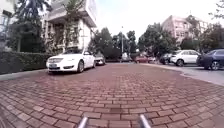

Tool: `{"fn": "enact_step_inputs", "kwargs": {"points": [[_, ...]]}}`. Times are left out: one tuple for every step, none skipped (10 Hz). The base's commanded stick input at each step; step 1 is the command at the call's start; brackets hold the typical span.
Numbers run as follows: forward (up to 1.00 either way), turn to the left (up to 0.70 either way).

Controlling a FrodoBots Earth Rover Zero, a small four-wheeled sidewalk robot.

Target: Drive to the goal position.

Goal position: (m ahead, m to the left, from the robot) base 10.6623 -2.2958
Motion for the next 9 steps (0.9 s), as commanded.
{"fn": "enact_step_inputs", "kwargs": {"points": [[0.00,0.00],[0.00,0.00],[0.00,0.00],[0.11,0.00],[0.29,0.01],[0.63,0.03],[0.70,0.14],[0.70,0.14],[0.70,0.13]]}}
